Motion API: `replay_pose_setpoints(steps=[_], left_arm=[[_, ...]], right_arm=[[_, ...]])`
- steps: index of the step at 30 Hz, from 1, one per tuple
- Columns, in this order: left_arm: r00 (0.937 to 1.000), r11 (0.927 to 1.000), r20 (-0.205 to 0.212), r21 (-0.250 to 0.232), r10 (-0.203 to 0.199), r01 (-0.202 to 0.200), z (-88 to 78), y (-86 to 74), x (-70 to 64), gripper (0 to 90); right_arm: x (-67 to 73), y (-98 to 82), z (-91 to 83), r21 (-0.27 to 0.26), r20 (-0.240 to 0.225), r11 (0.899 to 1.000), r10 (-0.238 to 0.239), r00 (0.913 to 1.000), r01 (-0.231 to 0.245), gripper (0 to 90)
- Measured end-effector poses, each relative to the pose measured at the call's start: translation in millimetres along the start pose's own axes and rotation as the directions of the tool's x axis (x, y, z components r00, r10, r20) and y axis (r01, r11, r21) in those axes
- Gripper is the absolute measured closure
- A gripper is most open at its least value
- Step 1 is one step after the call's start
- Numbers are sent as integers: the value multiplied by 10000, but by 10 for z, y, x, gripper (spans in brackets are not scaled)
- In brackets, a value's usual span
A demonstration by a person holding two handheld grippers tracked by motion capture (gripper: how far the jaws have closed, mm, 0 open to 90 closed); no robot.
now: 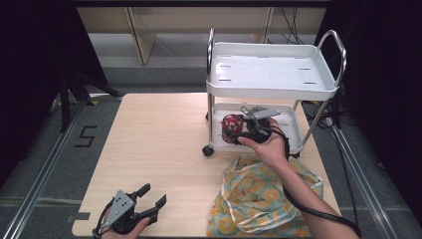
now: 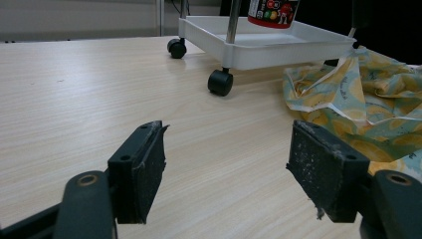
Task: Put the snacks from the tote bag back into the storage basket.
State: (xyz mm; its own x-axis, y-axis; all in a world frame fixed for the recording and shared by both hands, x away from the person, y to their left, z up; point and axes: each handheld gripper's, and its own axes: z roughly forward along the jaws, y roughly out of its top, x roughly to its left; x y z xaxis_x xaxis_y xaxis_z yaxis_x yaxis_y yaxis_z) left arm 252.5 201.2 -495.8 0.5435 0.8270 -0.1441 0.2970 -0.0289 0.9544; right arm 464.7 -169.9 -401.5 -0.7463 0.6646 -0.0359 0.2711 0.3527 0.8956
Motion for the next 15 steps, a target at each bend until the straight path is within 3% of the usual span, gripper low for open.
replay_pose_setpoints(steps=[2,5,11,14,15], left_arm=[[10000,10000,2,-5,1,-1,0,0,0,298],[9999,9999,-23,-8,-111,111,-1,-2,-8,298],[10000,10000,1,-14,-13,13,-3,1,0,298],[10000,10000,32,-41,-23,23,0,0,0,298],[10000,9999,74,-104,-41,42,5,-3,1,298]], right_arm=[[16,0,11,7,-53,9997,234,9997,-234,262],[-12,3,40,-10,100,9999,-101,9999,101,262],[-23,7,64,-14,121,9999,-138,9998,139,262],[-13,4,70,27,137,10000,59,9999,-59,262],[-29,5,85,-21,151,9999,-106,9998,107,262]])
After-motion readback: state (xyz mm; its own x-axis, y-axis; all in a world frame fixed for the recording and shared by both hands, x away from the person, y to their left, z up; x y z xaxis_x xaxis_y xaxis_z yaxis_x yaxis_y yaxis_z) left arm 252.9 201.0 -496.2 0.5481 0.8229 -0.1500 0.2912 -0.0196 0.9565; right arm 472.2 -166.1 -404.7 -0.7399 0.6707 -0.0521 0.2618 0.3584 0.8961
